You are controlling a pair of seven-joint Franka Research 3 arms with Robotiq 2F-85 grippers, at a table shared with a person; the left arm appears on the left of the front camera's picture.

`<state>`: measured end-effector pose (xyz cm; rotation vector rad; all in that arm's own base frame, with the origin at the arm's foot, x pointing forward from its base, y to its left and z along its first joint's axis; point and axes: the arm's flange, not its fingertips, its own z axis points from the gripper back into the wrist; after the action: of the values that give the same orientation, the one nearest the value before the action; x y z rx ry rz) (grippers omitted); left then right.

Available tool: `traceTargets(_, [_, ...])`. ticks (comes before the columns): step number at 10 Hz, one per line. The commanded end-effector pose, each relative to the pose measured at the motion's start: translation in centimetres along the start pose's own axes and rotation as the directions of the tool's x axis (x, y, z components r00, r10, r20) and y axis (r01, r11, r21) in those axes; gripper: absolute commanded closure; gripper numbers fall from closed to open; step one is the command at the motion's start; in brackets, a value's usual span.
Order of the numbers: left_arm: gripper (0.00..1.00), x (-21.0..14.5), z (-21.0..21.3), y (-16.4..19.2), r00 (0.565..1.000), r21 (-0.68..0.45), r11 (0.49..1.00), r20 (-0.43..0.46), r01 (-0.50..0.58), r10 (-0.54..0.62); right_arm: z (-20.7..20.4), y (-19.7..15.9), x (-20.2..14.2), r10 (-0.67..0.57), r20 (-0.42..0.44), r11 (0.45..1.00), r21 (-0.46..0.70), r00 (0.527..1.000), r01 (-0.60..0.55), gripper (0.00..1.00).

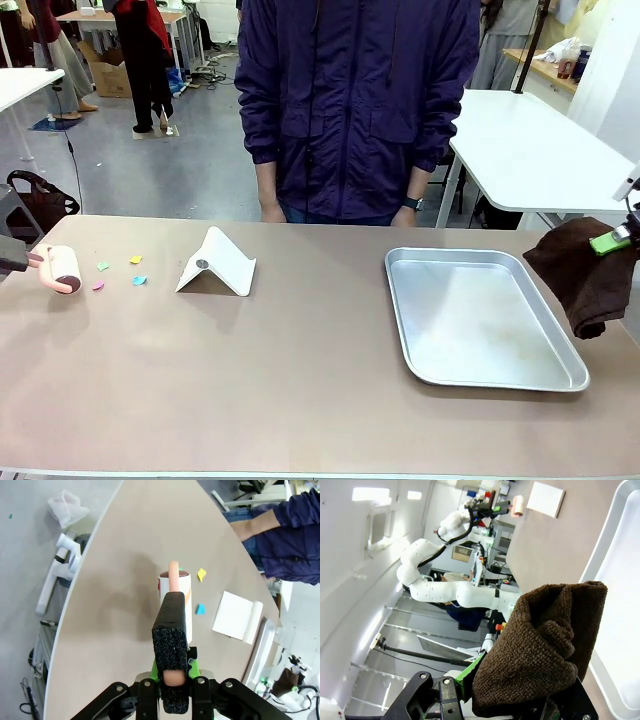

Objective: Clean the surface of the table.
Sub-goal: Clean the area not pointed to by the person.

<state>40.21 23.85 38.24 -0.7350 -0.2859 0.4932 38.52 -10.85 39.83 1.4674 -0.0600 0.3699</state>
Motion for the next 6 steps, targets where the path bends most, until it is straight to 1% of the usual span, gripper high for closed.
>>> traceTargets(1, [0.93,0.8,-1.4,-0.6,1.0,0.007,1.0,0.02,0.006,-0.006,-0.3,0.6,-0.2,-0.004,0.008,1.0,-0.006,1.0,0.005,1.0])
traceTargets(2, [0.96,1.0,-2.2,-0.7,1.0,0.024,1.0,-0.002,0.013,-0.013,-0.3,0.6,-0.2,-0.004,0.008,1.0,-0.006,1.0,0.005,1.0])
traceTargets(6, [0.96,1.9,-4.6,-1.4,0.998,0.063,0.998,-0.055,0.023,-0.019,-0.3,0.6,-0.2,-0.004,0.008,1.0,-0.006,1.0,0.005,1.0])
